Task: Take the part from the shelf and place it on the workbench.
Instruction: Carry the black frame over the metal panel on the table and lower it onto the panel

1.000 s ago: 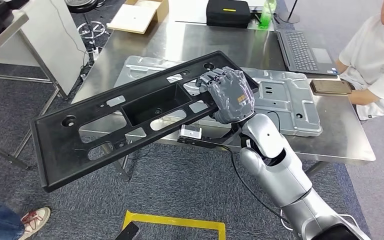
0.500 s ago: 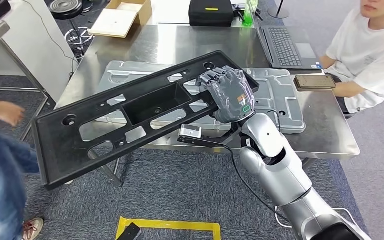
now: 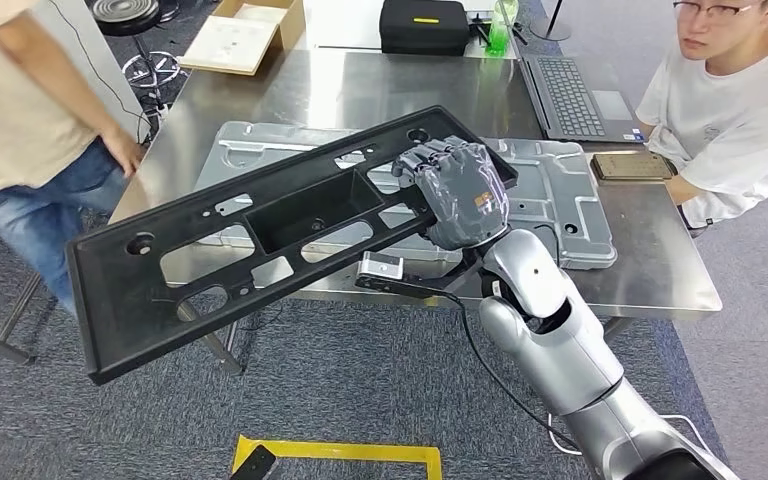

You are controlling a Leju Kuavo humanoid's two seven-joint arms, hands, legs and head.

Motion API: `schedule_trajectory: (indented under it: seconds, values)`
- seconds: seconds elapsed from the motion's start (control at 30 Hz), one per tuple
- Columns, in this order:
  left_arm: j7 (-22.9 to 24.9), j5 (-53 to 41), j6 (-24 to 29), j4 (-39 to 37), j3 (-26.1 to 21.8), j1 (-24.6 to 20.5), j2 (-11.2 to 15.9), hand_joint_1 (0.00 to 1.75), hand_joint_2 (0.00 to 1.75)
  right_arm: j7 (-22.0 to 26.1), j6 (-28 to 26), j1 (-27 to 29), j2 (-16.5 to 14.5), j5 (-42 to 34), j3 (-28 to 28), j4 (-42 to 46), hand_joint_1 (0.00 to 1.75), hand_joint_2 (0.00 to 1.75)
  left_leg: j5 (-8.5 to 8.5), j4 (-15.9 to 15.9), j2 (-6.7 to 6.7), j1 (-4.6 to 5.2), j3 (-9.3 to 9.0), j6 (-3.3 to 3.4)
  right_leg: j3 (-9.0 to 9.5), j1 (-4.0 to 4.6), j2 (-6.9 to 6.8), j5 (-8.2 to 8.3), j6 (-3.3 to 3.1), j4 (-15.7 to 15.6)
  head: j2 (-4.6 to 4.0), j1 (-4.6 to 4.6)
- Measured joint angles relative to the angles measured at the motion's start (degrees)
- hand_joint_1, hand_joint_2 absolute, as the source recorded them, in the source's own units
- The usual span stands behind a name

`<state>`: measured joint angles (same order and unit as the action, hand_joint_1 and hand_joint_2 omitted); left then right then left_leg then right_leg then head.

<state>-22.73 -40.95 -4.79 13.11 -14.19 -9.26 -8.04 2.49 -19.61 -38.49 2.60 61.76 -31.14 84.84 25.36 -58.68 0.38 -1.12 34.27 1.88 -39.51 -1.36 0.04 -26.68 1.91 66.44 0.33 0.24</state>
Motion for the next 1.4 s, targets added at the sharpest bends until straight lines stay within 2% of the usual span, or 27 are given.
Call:
schedule_trajectory:
  seconds: [0.07, 0.17, 0.23, 0.27, 0.33, 0.37, 0.4, 0.43, 0.5, 0.57, 0.63, 0.7, 0.8, 0.87, 0.93, 0.97, 1.0, 1.03, 1.07, 1.13, 1.17, 1.23, 1.3, 1.33, 1.4]
  values:
    - [-0.2, -0.02, -0.19, 0.0, 0.0, -0.01, 0.01, 0.0, 1.75, 0.0, 0.01, -0.08, -0.03, 0.0, -0.01, 0.11, 1.75, 1.75, 0.21, -0.13, 0.0, 0.17, -0.04, -0.62, 2.84, 0.24, -0.34, 1.68, -0.31, -5.72, 0.0, -0.01]
    - [-0.36, -0.02, -0.38, 0.0, 0.0, 0.04, 0.02, 0.0, 1.75, 0.0, 0.02, -0.08, -0.07, 0.01, 0.01, 0.21, 1.75, 1.75, 0.33, 0.04, 0.14, 0.23, -0.1, -1.7, 3.39, 0.62, -0.15, 1.59, -1.31, -6.98, 0.0, -0.02]
    - [-0.39, 0.02, -0.44, 0.0, 0.0, 0.03, 0.02, 0.0, 1.75, 0.0, 0.02, -0.15, -0.09, 0.01, 0.0, 0.32, 1.75, 1.75, 1.51, -1.45, 0.15, 0.06, 0.4, -2.16, 3.69, 0.54, -0.04, 1.68, -2.17, -7.3, 0.0, -0.03]
    - [-0.41, 0.07, -0.44, 0.0, 0.0, 0.03, 0.03, 0.0, 1.75, 0.0, 0.02, -0.2, -0.1, 0.01, -0.01, 0.38, 1.75, 1.75, 2.87, -3.79, 0.11, -0.01, 1.42, -2.26, 3.89, 0.5, -0.04, 1.68, -2.6, -7.45, 0.0, -0.04]
    - [-0.42, 0.16, -0.45, 0.0, 0.0, 0.12, 0.03, 0.0, 1.75, 0.0, 0.02, -0.21, -0.11, 0.0, -0.02, 0.39, 1.75, 1.75, 6.23, -11.14, 0.05, -0.03, 4.99, -2.32, 4.06, 0.78, -0.02, 1.51, -3.16, -7.46, 0.0, -0.05]
    - [-0.43, 0.2, -0.45, 0.0, 0.0, 0.21, 0.04, 0.0, 1.75, 0.0, 0.03, -0.13, -0.11, 0.0, -0.04, 0.38, 1.75, 1.75, 7.25, -14.44, 0.03, -0.02, 6.76, -2.35, 4.12, 0.95, 0.02, 1.44, -3.3, -7.43, 0.0, -0.04]
    - [-0.43, 0.21, -0.45, 0.0, 0.0, 0.3, 0.04, 0.0, 1.75, 0.0, 0.03, -0.02, -0.11, 0.0, -0.05, 0.38, 1.75, 1.75, 7.27, -16.12, 0.01, -0.02, 7.82, -2.33, 4.17, 1.09, 0.1, 1.36, -3.39, -7.39, 0.0, -0.04]
    - [-0.44, 0.22, -0.45, 0.0, 0.0, 0.36, 0.04, 0.0, 1.75, 0.0, 0.03, 0.06, -0.11, 0.0, -0.07, 0.38, 1.75, 1.75, 6.22, -15.67, 0.01, -0.01, 7.85, -2.24, 4.26, 1.2, 0.2, 1.28, -3.42, -7.35, 0.0, -0.04]
    - [-0.45, 0.23, -0.45, 0.0, 0.0, 0.39, 0.04, 0.0, 1.75, 0.0, 0.03, 0.12, -0.11, 0.01, -0.07, 0.39, 1.75, 1.75, 2.47, -10.2, -0.01, 0.01, 5.52, -1.89, 4.53, 1.31, 0.4, 1.09, -3.37, -7.26, 0.0, -0.04]
    - [-0.46, 0.24, -0.44, 0.0, 0.0, 0.37, 0.04, 0.0, 1.75, 0.0, 0.02, 0.09, -0.11, 0.01, -0.07, 0.4, 1.75, 1.75, 0.28, -6.15, -0.04, 0.02, 3.63, -1.66, 4.7, 1.34, 0.48, 0.97, -3.31, -7.21, 0.0, -0.04]
    - [-0.46, 0.24, -0.44, 0.0, 0.0, 0.37, 0.04, 0.0, 1.75, 0.0, 0.02, 0.08, -0.11, 0.01, -0.07, 0.41, 1.75, 1.75, -0.12, -5.26, -0.05, 0.03, 3.19, -1.6, 4.74, 1.35, 0.49, 0.93, -3.28, -7.2, 0.0, -0.04]
    - [-0.47, 0.28, -0.45, 0.0, 0.0, 0.33, 0.07, 0.0, 1.75, 0.0, 0.02, 0.05, -0.1, 0.01, -0.07, 0.41, 1.75, 1.75, -0.28, -2.85, -0.13, 0.21, 2.02, -1.39, 4.7, 1.52, 0.54, 0.76, -3.07, -7.02, 0.0, -0.02]
    - [-0.55, 0.37, -0.45, 0.0, 0.0, 0.3, 0.13, 0.0, 1.75, 0.01, 0.02, -0.04, -0.09, 0.01, -0.05, 0.48, 1.75, 1.75, -0.57, 0.08, -0.19, 0.34, 0.59, -0.43, 4.33, 1.47, 0.58, -0.06, -1.69, -6.11, 0.0, -0.01]
    - [-0.6, 0.39, -0.46, 0.0, 0.0, 0.21, 0.13, 0.0, 1.75, 0.01, 0.02, -0.14, -0.09, 0.01, -0.03, 0.56, 1.75, 1.75, -0.77, 0.5, -0.13, 0.23, 0.29, 0.18, 2.19, 1.12, 0.48, -2.51, -0.9, -1.77, 0.0, -0.01]
    - [-0.62, 0.39, -0.46, 0.0, -0.01, 0.19, 0.13, 0.0, 1.75, 0.0, 0.02, -0.07, -0.07, 0.01, -0.03, 0.55, 1.75, 1.75, -0.68, 0.5, -0.1, 0.23, 0.25, 0.44, -1.54, 0.84, 0.41, -5.3, -0.42, 5.12, 0.0, -0.01]
    - [-0.62, 0.39, -0.46, 0.0, -0.01, 0.23, 0.13, 0.0, 1.75, 0.0, 0.02, 0.07, -0.05, 0.01, -0.03, 0.54, 1.75, 1.75, -0.63, 0.48, -0.09, 0.23, 0.23, 0.46, -2.85, 0.68, 0.37, -5.64, -0.26, 7.3, 0.0, 0.01]
    - [-0.62, 0.38, -0.46, 0.0, -0.02, 0.27, 0.13, 0.0, 1.75, 0.0, 0.02, 0.18, -0.03, 0.01, -0.03, 0.53, 1.75, 1.75, -0.55, 0.45, -0.11, 0.22, 0.18, 0.42, -3.2, 0.52, 0.32, -4.92, -0.16, 7.52, 0.0, 0.01]
    - [-0.62, 0.38, -0.46, 0.0, -0.02, 0.29, 0.13, 0.0, 1.75, 0.0, 0.02, 0.22, -0.02, 0.01, -0.03, 0.54, 1.75, 1.75, -0.46, 0.41, -0.13, 0.2, 0.09, 0.32, -2.4, 0.38, 0.26, -3.25, -0.11, 5.54, 0.0, 0.0]
    - [-0.62, 0.37, -0.46, 0.0, -0.02, 0.29, 0.13, 0.0, 1.75, 0.0, 0.02, 0.19, -0.02, 0.01, -0.03, 0.55, 1.75, 1.75, -0.34, 0.36, -0.15, 0.18, -0.04, 0.15, -0.68, 0.26, 0.15, -1.11, -0.14, 1.93, 0.0, 0.01]
    - [-0.63, 0.37, -0.46, 0.0, -0.02, 0.25, 0.13, 0.0, 1.75, 0.0, 0.02, 0.01, -0.03, 0.01, -0.02, 0.56, 1.75, 1.75, -0.03, 0.19, -0.19, 0.34, -0.19, -0.36, 2.67, 0.36, -0.03, 1.46, -0.43, -4.91, 0.0, -0.01]
    - [-0.63, 0.37, -0.46, 0.0, -0.02, 0.23, 0.13, 0.0, 1.75, 0.0, 0.02, -0.06, -0.03, 0.01, -0.02, 0.56, 1.75, 1.75, 0.09, 0.17, -0.18, 0.42, -0.23, -0.67, 3.51, 0.52, -0.07, 1.77, -0.68, -6.65, 0.0, -0.01]
    - [-0.65, 0.36, -0.46, 0.0, -0.02, 0.19, 0.13, 0.0, 1.75, 0.0, 0.02, -0.11, -0.04, 0.01, -0.01, 0.56, 1.75, 1.75, 0.18, 0.32, -0.12, 0.45, -0.32, -1.35, 3.7, 0.84, 0.07, 1.62, -1.34, -7.25, 0.0, -0.02]
    - [-0.71, 0.29, -0.46, 0.0, -0.02, 0.15, 0.14, 0.0, 1.75, 0.0, 0.03, -0.16, -0.07, 0.01, -0.01, 0.57, 1.75, 1.75, 0.81, -0.27, -0.07, 0.27, -0.2, -1.94, 4.01, 0.74, 0.16, 1.75, -2.11, -7.66, 0.0, -0.02]
    - [-0.75, 0.25, -0.46, 0.0, -0.02, 0.12, 0.14, 0.0, 1.75, 0.0, 0.04, -0.25, -0.09, 0.01, -0.01, 0.58, 1.75, 1.75, 1.79, -1.79, -0.08, 0.18, 0.43, -2.14, 4.22, 0.64, 0.16, 1.81, -2.54, -7.89, 0.0, -0.03]
    - [-0.79, 0.2, -0.49, 0.0, -0.02, 0.12, 0.15, 0.0, 1.75, 0.0, 0.05, -0.36, -0.11, 0.01, -0.01, 0.57, 1.75, 1.75, 5.0, -8.16, -0.14, 0.11, 3.46, -2.39, 4.49, 0.72, 0.12, 1.74, -3.15, -8.03, 0.0, -0.04]
